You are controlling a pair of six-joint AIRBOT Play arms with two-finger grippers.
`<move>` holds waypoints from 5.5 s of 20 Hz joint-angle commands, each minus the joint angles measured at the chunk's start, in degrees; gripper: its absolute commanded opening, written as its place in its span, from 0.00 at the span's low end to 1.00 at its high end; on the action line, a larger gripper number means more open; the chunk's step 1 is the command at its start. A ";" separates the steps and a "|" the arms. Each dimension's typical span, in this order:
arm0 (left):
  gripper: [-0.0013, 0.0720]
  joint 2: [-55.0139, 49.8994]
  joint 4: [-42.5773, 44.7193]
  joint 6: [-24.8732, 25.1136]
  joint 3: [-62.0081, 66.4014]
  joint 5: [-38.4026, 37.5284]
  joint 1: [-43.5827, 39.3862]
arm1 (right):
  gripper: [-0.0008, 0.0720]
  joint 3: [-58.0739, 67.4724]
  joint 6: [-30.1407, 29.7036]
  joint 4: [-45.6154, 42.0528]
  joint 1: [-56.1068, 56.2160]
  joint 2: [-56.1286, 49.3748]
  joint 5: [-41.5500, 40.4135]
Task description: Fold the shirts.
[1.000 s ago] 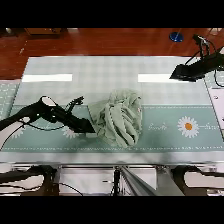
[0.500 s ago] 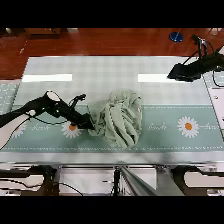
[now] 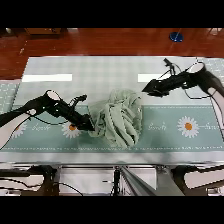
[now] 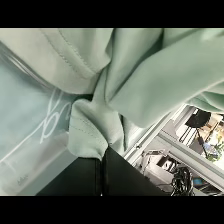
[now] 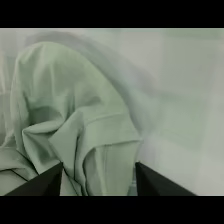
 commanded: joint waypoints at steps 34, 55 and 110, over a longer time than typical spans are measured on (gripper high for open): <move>0.04 61.94 3.06 -15.17 52.96 -10.03 34.21 | 0.05 35.74 12.70 -21.97 -18.56 61.37 16.81; 0.05 44.54 2.86 -14.19 -10.73 17.97 21.11 | 0.05 9.40 8.85 -19.76 -5.16 21.27 9.35; 0.04 15.08 -2.12 -16.04 -2.27 6.10 -9.99 | 0.05 9.40 4.22 -26.73 -1.01 12.15 -2.19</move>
